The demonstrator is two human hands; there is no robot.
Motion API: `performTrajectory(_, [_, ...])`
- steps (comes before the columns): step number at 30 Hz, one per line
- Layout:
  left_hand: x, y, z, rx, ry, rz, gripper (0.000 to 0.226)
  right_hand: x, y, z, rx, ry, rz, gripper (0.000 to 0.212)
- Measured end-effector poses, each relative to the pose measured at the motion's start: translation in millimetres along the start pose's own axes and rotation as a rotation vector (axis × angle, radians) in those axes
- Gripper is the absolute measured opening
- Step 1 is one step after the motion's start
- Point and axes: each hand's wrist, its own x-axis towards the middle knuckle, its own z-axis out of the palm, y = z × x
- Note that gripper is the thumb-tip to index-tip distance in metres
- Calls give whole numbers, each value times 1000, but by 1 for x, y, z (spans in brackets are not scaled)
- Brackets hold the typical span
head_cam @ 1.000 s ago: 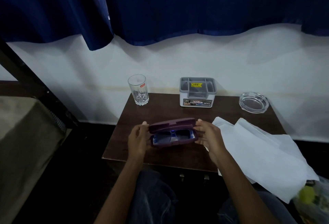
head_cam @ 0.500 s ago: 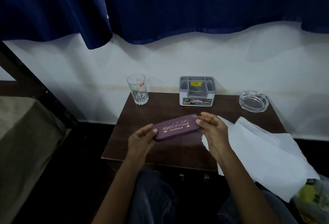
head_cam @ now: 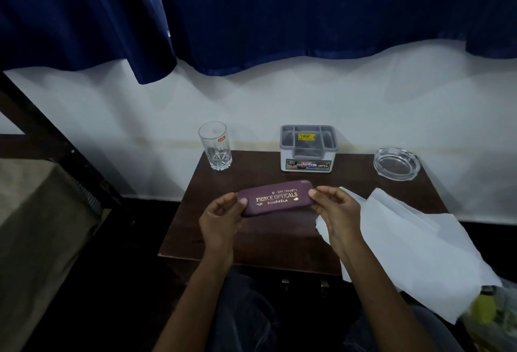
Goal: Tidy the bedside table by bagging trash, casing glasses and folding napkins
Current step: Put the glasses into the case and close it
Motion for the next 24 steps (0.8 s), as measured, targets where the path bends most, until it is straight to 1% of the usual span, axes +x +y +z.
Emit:
performTrajectory(3, [7, -6, 26, 5, 8, 13, 25, 12, -2, -3, -196, 105, -137, 10])
performTrajectory(5, [16, -12, 48, 65, -15, 45, 32, 23, -7, -4, -372, 168, -242, 1])
performTrajectory(7, [22, -13, 67, 199, -51, 94, 39, 36, -12, -6, -540, 197, -329, 15])
performTrajectory(9, [27, -15, 81, 385, -91, 150, 40, 48, -13, -9, -653, 189, -364, 25])
performTrajectory(12, [33, -22, 93, 577, -174, 183, 43, 63, -6, -14, -862, 134, -341, 37])
performTrajectory(16, [43, -34, 94, 722, -250, 181, 46, 71, 1, -16, -1152, 74, -205, 44])
performTrajectory(20, [46, -39, 91, 754, -323, 172, 49, 71, 0, -14, -1308, 24, -122, 48])
performTrajectory(24, [47, -40, 92, 776, -344, 200, 51, 68, -2, -14, -1342, 15, -136, 49])
